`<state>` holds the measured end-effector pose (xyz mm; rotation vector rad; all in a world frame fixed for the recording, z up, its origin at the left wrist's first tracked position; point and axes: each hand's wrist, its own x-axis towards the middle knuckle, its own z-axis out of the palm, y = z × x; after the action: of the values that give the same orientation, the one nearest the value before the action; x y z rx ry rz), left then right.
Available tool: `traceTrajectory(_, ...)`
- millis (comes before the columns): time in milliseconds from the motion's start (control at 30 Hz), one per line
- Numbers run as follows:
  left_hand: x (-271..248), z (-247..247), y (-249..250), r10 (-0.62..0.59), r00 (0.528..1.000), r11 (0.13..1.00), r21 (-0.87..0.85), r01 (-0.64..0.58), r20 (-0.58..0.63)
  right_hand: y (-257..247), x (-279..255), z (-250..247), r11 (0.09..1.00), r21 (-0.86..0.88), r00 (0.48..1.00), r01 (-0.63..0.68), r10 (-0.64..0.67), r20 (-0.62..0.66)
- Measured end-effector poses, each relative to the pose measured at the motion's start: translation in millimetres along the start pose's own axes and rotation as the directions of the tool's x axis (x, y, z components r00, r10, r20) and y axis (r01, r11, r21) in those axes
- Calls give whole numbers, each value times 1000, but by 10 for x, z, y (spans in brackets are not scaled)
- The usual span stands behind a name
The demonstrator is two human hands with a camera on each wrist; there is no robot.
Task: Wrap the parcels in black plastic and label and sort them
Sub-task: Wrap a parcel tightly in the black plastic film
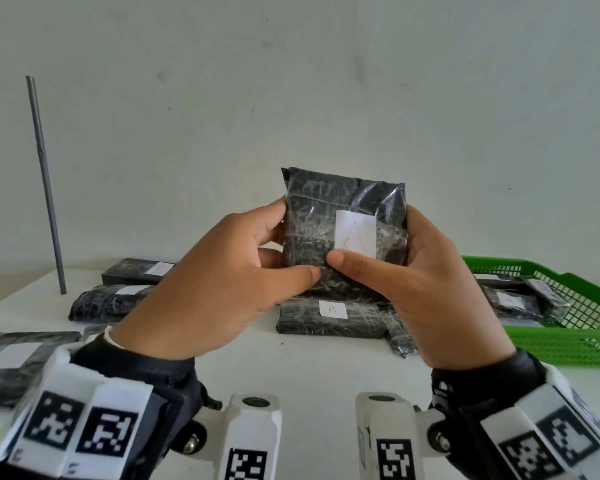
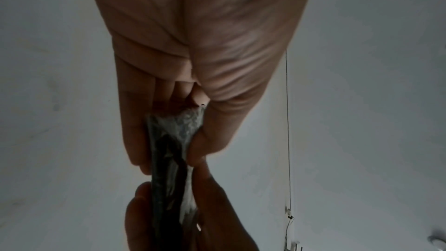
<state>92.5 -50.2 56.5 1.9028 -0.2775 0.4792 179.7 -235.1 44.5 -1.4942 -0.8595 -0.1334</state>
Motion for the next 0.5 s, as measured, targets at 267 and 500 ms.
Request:
traceTrajectory(267, 2, -73, -8, 26, 1000, 996, -81, -26, 0, 12, -13, -115, 982, 184, 985, -31, -1, 171)
traceTrajectory(500, 6, -99, -51, 21, 999, 997, -71, -17, 48, 57, -15, -199, 950, 309, 970, -48, -29, 240)
